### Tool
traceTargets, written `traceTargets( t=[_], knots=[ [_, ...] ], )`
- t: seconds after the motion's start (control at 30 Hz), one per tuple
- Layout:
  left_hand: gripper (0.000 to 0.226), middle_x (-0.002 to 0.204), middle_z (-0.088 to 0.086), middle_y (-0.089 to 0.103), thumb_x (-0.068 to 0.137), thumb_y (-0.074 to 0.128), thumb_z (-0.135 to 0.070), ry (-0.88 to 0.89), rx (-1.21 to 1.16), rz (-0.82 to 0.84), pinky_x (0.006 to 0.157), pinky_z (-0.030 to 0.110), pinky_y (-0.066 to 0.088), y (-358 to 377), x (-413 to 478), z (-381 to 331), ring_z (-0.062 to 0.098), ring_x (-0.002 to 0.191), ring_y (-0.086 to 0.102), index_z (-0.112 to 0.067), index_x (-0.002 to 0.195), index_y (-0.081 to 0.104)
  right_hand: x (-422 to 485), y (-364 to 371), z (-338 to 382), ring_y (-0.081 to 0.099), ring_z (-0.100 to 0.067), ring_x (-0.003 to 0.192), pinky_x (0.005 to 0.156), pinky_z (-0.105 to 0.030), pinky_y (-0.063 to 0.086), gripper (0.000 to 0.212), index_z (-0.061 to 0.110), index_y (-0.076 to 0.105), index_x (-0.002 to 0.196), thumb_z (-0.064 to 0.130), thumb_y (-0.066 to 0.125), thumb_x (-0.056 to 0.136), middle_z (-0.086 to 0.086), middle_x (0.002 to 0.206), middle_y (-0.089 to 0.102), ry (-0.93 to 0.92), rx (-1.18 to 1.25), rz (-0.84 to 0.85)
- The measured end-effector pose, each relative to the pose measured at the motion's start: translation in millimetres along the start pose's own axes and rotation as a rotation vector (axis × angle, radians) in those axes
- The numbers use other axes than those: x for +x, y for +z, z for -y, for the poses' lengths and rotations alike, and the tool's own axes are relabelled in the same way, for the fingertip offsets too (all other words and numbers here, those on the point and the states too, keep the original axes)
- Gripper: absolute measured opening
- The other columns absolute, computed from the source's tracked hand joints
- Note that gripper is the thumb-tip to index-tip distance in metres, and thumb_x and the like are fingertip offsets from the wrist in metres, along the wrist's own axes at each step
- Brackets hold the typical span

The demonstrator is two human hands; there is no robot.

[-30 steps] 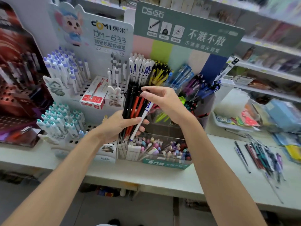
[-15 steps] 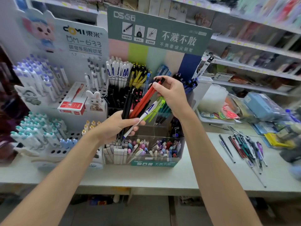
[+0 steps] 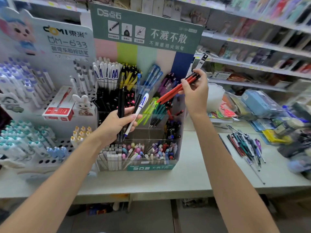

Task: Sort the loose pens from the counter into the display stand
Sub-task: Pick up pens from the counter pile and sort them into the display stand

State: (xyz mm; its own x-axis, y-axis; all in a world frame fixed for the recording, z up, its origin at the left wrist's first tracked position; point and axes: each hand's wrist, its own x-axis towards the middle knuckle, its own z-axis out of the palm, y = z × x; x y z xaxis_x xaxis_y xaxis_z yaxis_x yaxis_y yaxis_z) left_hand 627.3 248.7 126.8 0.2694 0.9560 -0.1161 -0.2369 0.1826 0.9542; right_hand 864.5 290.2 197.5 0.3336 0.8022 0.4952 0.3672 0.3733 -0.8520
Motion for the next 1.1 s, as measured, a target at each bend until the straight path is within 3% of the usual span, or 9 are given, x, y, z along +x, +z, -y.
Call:
traceTargets(
  t=[0.1,0.2,0.27,0.47,0.6,0.73,0.87,0.97,1.1],
  knots=[
    [0.041,0.099,0.008,0.073,0.098,0.052,-0.002,-0.003,0.012,0.027,0.064,0.021,0.053,19,11,4,0.012,0.071,0.060,-0.007,0.139,0.050,-2,-24,-20,0.069,-0.023,0.081,0.077,-0.046,0.059,0.035,0.017,0.049,0.125,0.010,0.062,0.093,0.007,0.086,0.061,0.029,-0.041,-0.084],
    [0.046,0.102,0.010,0.072,0.098,0.053,-0.002,-0.013,0.035,0.063,0.066,0.022,0.053,33,16,8,0.013,0.072,0.060,-0.006,0.143,0.046,-2,-42,-33,0.064,-0.011,0.080,0.077,-0.034,0.058,0.037,0.012,0.048,0.130,0.007,0.058,0.095,0.009,0.088,0.059,-0.008,-0.120,-0.157],
    [0.047,0.104,0.010,0.072,0.098,0.053,-0.003,-0.013,0.045,0.062,0.067,0.023,0.053,37,19,11,0.013,0.073,0.061,-0.007,0.144,0.044,-4,-45,-39,0.063,-0.013,0.080,0.075,-0.031,0.057,0.037,0.008,0.048,0.131,0.006,0.058,0.095,0.003,0.091,0.060,-0.059,-0.177,-0.161],
    [0.043,0.107,0.010,0.073,0.098,0.053,-0.004,-0.018,0.029,0.042,0.068,0.023,0.054,45,19,15,0.012,0.073,0.063,-0.009,0.141,0.048,-21,-23,-67,0.060,-0.015,0.088,0.084,-0.016,0.048,0.029,0.005,0.059,0.125,0.007,0.058,0.096,-0.001,0.104,0.063,-0.137,-0.416,0.126],
    [0.038,0.109,0.012,0.072,0.099,0.052,-0.005,-0.024,-0.015,0.040,0.065,0.023,0.053,43,14,16,0.013,0.073,0.063,-0.010,0.137,0.050,-30,-17,-77,0.061,-0.024,0.108,0.099,-0.033,0.046,0.028,0.005,0.069,0.120,0.015,0.054,0.098,-0.011,0.114,0.069,-0.094,-0.477,0.240],
    [0.036,0.109,0.010,0.072,0.098,0.052,-0.007,-0.015,-0.033,0.049,0.066,0.023,0.053,38,11,16,0.014,0.075,0.063,-0.007,0.134,0.052,-26,-19,-55,0.061,-0.019,0.098,0.089,-0.041,0.052,0.031,0.010,0.068,0.121,0.021,0.054,0.096,-0.004,0.107,0.069,-0.177,-0.375,0.086],
    [0.034,0.114,0.012,0.071,0.099,0.053,-0.010,-0.010,0.013,0.074,0.070,0.026,0.055,40,9,15,0.018,0.082,0.067,-0.008,0.133,0.053,-43,-1,-15,0.066,-0.011,0.087,0.079,-0.026,0.056,0.049,0.020,0.047,0.139,0.023,0.064,0.094,0.000,0.099,0.069,0.059,-0.022,0.456],
    [0.032,0.117,0.012,0.071,0.099,0.054,-0.011,0.000,0.058,0.068,0.076,0.032,0.058,35,5,18,0.020,0.086,0.069,-0.008,0.131,0.055,-57,18,-14,0.067,-0.008,0.072,0.065,-0.019,0.053,0.047,0.016,0.046,0.134,0.009,0.066,0.092,-0.006,0.089,0.069,0.008,0.006,0.532],
    [0.028,0.111,0.013,0.072,0.100,0.050,-0.006,0.033,0.056,-0.062,0.079,0.034,0.061,14,-11,16,0.026,0.092,0.073,-0.006,0.126,0.059,-62,35,-10,0.071,-0.019,0.078,0.074,-0.043,0.060,0.034,0.019,0.051,0.118,0.009,0.068,0.090,-0.008,0.089,0.069,0.041,0.084,0.428]
  ],
)
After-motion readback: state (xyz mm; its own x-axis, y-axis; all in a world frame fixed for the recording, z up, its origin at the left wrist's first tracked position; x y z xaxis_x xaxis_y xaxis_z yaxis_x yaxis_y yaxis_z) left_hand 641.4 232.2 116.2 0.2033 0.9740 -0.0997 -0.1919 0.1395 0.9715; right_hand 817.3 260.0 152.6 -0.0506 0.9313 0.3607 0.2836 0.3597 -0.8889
